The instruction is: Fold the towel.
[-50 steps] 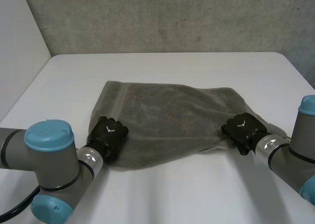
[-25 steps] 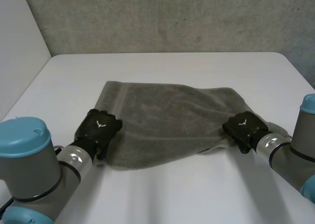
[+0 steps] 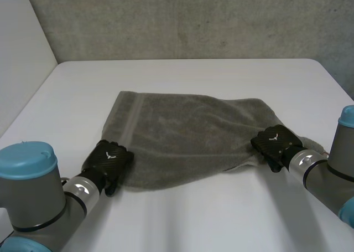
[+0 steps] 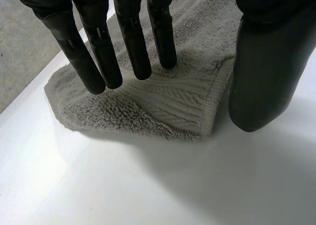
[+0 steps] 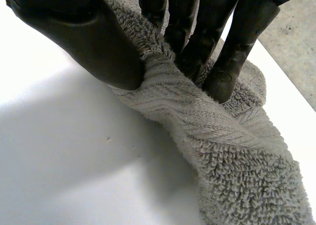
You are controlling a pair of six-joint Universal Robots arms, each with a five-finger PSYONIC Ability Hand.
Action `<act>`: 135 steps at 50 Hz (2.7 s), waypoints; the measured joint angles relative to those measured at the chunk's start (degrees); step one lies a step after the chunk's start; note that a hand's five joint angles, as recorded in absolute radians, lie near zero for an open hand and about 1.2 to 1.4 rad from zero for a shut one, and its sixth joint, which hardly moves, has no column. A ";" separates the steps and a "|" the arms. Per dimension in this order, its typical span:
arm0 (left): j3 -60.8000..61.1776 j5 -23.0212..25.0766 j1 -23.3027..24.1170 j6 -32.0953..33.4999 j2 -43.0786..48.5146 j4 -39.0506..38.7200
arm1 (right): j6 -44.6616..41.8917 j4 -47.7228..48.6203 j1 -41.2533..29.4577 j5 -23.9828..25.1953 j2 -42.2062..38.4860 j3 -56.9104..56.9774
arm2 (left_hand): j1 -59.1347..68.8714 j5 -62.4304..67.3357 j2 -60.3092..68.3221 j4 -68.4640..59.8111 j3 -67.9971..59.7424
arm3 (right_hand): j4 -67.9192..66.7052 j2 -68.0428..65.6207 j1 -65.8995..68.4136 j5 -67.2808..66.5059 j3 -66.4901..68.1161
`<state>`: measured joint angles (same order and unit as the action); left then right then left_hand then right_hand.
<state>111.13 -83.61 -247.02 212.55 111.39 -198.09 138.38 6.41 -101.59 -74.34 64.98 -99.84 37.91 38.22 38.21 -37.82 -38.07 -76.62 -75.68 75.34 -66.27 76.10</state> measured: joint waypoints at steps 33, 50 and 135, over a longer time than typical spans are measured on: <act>-10.77 -1.29 -0.58 -9.37 -9.84 -4.62 | 7.51 -8.99 -0.08 0.93 13.18 7.37 | 44.21 46.02 48.38 -49.40 -50.49 | 0.00 0.00 0.01 0.00 0.05; -19.99 -0.35 -6.41 -12.84 -23.66 3.73 | 10.69 -41.12 4.71 8.73 18.64 33.53 | 44.21 46.02 49.01 -49.40 -50.56 | 0.00 0.00 0.06 -0.03 1.01; -12.25 6.65 -7.87 -4.28 1.80 -7.22 | 2.37 -34.79 1.80 8.85 -8.69 27.28 | 44.24 46.83 49.01 -49.40 -50.89 | 61.98 61.28 -61.99 62.90 -61.89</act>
<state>98.88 -76.95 -254.89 208.27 113.19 -205.31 140.75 -28.38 -99.80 -65.49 56.29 -72.56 82.15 85.05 87.22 -87.22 -88.96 -14.64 -14.40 13.35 -3.37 14.21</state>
